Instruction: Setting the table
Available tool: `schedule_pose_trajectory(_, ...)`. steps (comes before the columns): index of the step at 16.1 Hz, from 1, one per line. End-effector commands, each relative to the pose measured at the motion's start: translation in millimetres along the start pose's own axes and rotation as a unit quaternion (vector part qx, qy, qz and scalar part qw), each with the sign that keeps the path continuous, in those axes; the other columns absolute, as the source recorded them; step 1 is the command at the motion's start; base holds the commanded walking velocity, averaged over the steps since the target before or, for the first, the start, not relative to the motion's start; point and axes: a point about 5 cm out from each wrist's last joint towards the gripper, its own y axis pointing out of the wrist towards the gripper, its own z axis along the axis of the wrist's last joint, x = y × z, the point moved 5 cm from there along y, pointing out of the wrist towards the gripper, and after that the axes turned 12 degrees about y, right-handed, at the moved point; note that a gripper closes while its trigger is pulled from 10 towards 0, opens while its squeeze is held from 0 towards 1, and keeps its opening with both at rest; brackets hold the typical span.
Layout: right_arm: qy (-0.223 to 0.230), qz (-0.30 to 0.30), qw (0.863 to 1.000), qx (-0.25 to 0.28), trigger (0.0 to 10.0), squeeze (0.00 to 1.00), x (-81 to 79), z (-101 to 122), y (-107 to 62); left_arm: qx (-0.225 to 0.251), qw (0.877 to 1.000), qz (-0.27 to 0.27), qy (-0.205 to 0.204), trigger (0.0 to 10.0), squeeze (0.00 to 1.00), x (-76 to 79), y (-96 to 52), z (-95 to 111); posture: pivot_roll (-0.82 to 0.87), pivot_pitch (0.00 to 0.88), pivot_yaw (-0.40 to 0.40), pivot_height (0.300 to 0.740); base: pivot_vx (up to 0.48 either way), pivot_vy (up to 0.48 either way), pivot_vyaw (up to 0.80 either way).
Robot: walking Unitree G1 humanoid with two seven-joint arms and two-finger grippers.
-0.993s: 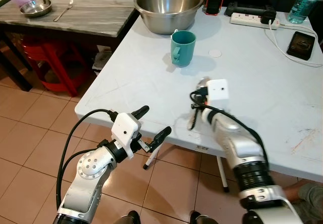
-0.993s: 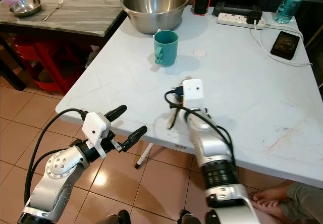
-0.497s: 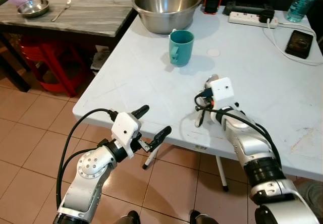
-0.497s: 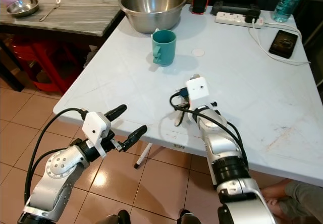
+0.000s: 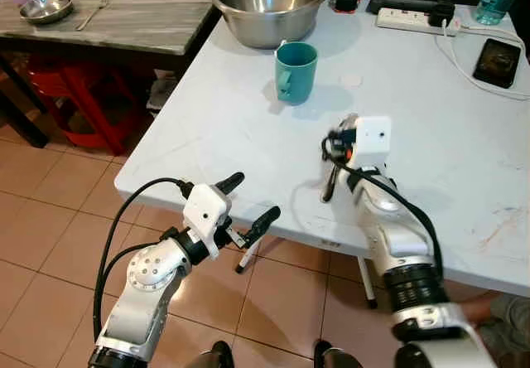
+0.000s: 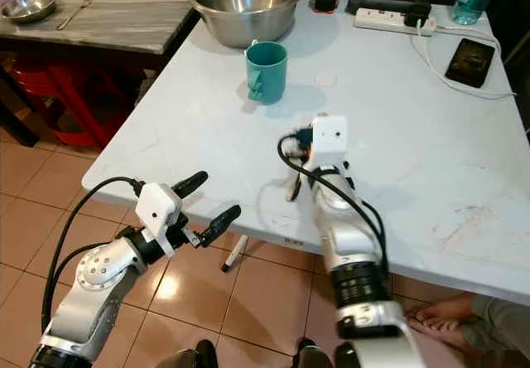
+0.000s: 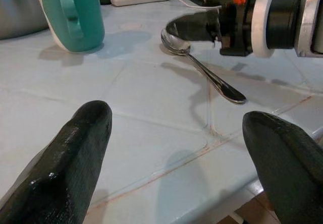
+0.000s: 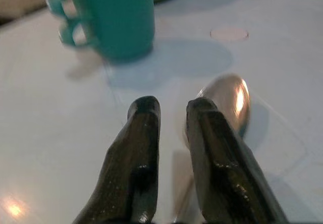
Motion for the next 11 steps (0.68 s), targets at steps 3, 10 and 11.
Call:
schedule_pose_trajectory(3, 0.040, -0.045, 0.998, -0.005, 10.0, 1.00, 1.5, 1, -1.3, 0.008, 1.000, -0.013, 0.010, 10.0, 0.00, -2.5, -3.4, 5, -0.09, 0.201, 0.080, 0.740, 0.000, 0.000, 0.00)
schedule_pose_trajectory(10, 0.079, -0.089, 0.992, -0.049, 10.0, 1.00, -7.2, -11, -7.5, 0.016, 1.000, -0.021, 0.012, 10.0, 0.00, -2.2, -2.3, 12, -0.09, 0.202, 0.076, 0.740, 0.000, 0.000, 0.00)
schedule_pose_trajectory(11, 0.080, -0.092, 0.991, -0.053, 10.0, 1.00, -7.2, -12, -7.5, 0.016, 1.000, -0.023, 0.010, 10.0, 0.00, -2.4, -1.8, 11, -0.10, 0.202, 0.079, 0.740, 0.000, 0.000, 0.00)
